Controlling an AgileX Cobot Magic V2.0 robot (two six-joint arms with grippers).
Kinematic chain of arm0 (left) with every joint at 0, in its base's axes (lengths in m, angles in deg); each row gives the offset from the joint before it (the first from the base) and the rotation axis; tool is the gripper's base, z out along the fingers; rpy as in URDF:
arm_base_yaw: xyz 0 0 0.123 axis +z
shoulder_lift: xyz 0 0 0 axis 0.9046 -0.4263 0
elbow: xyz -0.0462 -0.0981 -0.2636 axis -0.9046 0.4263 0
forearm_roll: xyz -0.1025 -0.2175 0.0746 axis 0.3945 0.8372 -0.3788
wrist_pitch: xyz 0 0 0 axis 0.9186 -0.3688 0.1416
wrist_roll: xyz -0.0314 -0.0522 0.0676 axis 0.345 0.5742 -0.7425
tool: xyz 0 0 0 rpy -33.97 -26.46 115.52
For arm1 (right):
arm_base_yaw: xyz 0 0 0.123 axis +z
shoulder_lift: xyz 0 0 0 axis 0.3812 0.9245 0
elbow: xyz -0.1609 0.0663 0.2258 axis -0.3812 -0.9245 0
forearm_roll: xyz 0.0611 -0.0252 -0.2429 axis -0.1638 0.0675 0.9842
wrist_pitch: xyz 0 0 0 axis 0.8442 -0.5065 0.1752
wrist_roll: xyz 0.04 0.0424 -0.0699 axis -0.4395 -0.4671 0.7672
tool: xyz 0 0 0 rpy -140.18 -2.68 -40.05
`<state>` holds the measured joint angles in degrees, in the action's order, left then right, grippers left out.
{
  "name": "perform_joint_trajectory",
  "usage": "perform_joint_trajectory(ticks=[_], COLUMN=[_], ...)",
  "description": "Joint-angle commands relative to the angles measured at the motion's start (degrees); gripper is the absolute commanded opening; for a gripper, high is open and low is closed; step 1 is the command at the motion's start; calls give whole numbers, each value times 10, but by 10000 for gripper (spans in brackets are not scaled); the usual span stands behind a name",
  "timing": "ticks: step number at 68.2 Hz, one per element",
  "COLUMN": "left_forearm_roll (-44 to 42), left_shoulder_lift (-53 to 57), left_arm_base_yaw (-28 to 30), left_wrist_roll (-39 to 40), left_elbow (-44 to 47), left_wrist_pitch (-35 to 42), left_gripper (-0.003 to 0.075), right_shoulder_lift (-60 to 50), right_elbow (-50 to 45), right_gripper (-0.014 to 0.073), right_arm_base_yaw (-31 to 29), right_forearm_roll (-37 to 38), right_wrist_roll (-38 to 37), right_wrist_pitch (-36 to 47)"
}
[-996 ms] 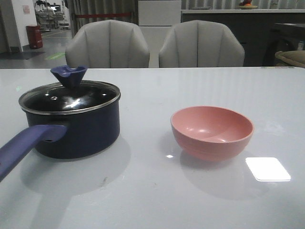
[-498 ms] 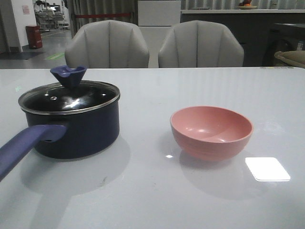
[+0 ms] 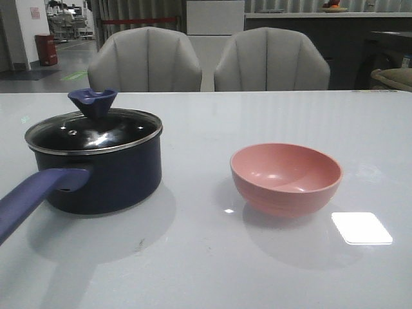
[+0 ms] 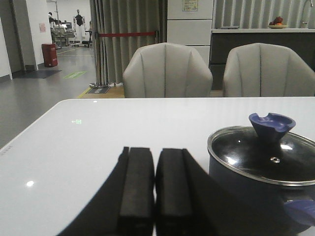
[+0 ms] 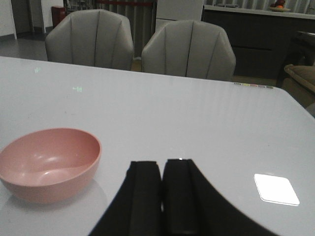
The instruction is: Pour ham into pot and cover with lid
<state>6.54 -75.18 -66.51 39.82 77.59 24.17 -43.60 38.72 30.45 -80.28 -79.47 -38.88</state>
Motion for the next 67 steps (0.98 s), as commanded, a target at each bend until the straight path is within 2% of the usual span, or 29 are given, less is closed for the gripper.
perform_joint_trajectory(ticks=[1, 67], left_forearm_roll=[1, 1], left_shoulder_lift=[11, 11], left_arm_base_yaw=[2, 2], left_wrist_roll=[5, 5], left_elbow=[13, 13], left_wrist_pitch=[49, 49], left_gripper=[119, 119], right_shoulder_lift=[-20, -27], right_elbow=[2, 2], right_gripper=[145, 145], right_arm_base_yaw=[-3, -3], right_forearm_roll=[9, 9], right_wrist_roll=[-12, -12], right_wrist_pitch=[39, 48])
